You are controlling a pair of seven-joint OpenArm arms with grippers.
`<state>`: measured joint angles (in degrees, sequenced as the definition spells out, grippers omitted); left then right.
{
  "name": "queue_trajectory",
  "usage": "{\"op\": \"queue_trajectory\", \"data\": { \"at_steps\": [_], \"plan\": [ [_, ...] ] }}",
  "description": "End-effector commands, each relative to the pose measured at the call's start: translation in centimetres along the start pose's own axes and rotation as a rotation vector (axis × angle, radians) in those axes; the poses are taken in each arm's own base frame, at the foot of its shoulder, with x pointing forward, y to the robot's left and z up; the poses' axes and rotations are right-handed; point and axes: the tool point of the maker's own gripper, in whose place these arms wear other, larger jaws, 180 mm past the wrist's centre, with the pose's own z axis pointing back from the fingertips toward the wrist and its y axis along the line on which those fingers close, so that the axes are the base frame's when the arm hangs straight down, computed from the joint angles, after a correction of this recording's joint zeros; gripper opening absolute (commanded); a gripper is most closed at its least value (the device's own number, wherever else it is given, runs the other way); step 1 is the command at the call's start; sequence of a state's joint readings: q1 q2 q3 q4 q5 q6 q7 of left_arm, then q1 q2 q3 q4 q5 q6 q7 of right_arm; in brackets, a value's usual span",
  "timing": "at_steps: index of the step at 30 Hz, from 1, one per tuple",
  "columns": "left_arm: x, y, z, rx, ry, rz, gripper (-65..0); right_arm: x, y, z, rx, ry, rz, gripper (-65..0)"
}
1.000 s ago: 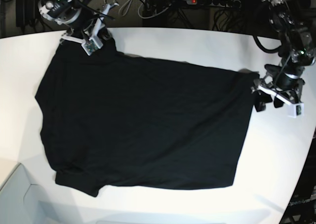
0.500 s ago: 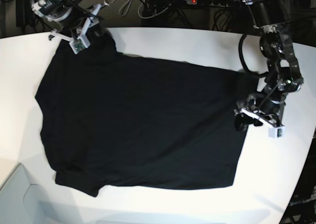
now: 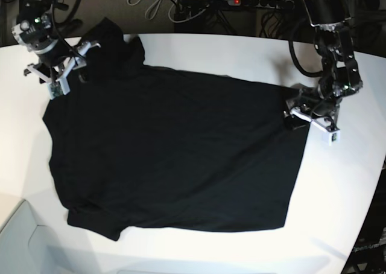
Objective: Layout the t-shirt on the table in an organized manner, then fold the t-shirt properly
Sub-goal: 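Grasp the shirt shoulder edges with both grippers and pull apart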
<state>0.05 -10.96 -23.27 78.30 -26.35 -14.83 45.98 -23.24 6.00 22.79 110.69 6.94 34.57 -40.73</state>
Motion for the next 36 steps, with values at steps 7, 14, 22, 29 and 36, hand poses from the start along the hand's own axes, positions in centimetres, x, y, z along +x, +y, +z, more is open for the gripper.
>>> {"op": "queue_trajectory", "data": {
  "at_steps": [7, 14, 22, 29, 36],
  "plan": [
    [-0.5, 0.8, -0.1, 0.009, 0.01, 0.01, -26.4, 0.7, -1.2, -3.9, 0.025, -0.005, -0.06, -35.1],
    [-2.5, 1.8, 0.5, 0.03, 0.053, -0.001, -26.4, -2.0, -3.5, -6.2, 0.027, 0.088, -0.088, -35.1],
    [-4.9, 3.1, 1.4, 0.055, 0.097, 0.002, -26.4, -1.9, -6.2, -7.5, 0.006, 0.112, -0.095, -35.1],
    [-3.3, 2.7, 2.6, 0.051, 0.056, -0.046, -26.4, 0.3, -7.2, -8.2, -0.006, 0.072, -0.096, -35.1],
    [1.8, -1.0, 5.7, 0.003, -0.108, -0.161, -26.2, 4.6, -8.1, -6.4, -0.053, -0.039, -0.031, -35.0]
  ]
}}
